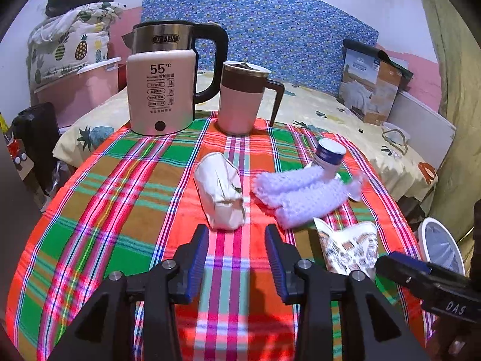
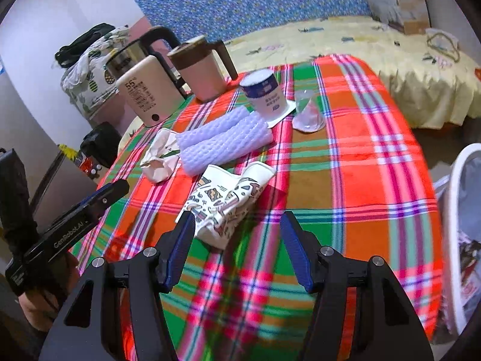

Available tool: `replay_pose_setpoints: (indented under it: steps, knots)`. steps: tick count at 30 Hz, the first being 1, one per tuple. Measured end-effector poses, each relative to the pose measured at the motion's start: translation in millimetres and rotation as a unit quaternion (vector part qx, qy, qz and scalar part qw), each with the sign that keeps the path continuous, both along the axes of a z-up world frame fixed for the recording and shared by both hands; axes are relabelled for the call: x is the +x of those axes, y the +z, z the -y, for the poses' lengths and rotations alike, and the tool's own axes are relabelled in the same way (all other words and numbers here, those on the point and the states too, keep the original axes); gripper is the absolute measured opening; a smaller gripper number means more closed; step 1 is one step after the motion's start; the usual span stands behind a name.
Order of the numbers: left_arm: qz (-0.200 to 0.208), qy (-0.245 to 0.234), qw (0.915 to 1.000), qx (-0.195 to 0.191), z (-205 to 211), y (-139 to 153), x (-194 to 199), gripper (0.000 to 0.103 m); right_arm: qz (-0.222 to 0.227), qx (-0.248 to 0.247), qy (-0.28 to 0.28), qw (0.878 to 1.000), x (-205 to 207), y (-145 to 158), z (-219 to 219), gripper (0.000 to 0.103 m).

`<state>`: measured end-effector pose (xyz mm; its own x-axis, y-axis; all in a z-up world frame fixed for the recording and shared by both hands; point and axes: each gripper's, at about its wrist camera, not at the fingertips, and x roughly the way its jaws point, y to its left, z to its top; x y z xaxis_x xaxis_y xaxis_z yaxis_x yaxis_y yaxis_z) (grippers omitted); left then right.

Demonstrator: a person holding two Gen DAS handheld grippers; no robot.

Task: Collect trash
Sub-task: 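Grasp the crumpled tissue with the left gripper while the right gripper grasps the patterned paper cup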

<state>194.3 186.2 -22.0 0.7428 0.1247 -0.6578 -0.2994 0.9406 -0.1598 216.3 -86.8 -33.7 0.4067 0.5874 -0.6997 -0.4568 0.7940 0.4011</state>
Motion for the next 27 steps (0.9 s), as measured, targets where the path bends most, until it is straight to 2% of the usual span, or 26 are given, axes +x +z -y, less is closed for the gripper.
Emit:
replay_pose_setpoints:
  steps: [2, 7, 8, 20, 22, 24, 27]
  knots:
    - [0.000, 0.001, 1.0000, -0.005, -3, -1, 8, 0.039, -0.006, 0.000, 0.001, 1.000, 3, -3, -5, 0.057]
    - [-0.006, 0.006, 0.9998, -0.019, -13, -9, 29, 0.040, -0.006, -0.010, 0.008, 1.000, 3, -7, -15, 0.023]
    - [-0.008, 0.008, 0.9997, -0.023, -15, -11, 33, 0.040, -0.002, -0.010, 0.008, 1.000, 2, -6, -15, 0.021]
    - [-0.031, 0.038, 0.9981, -0.039, -29, -29, 69, 0.040, 0.022, -0.017, 0.001, 1.000, -1, -2, 6, 0.018]
    - [-0.030, 0.038, 0.9982, -0.035, -29, -32, 70, 0.038, 0.024, -0.018, -0.001, 1.000, -2, -2, 10, 0.018]
    - [-0.028, 0.036, 0.9986, -0.027, -27, -31, 67, 0.030, 0.028, -0.020, -0.005, 0.999, -4, 0, 15, 0.017]
    - [-0.025, 0.033, 0.9989, -0.020, -21, -28, 56, 0.030, 0.030, -0.018, -0.011, 0.999, -6, 2, 23, 0.017]
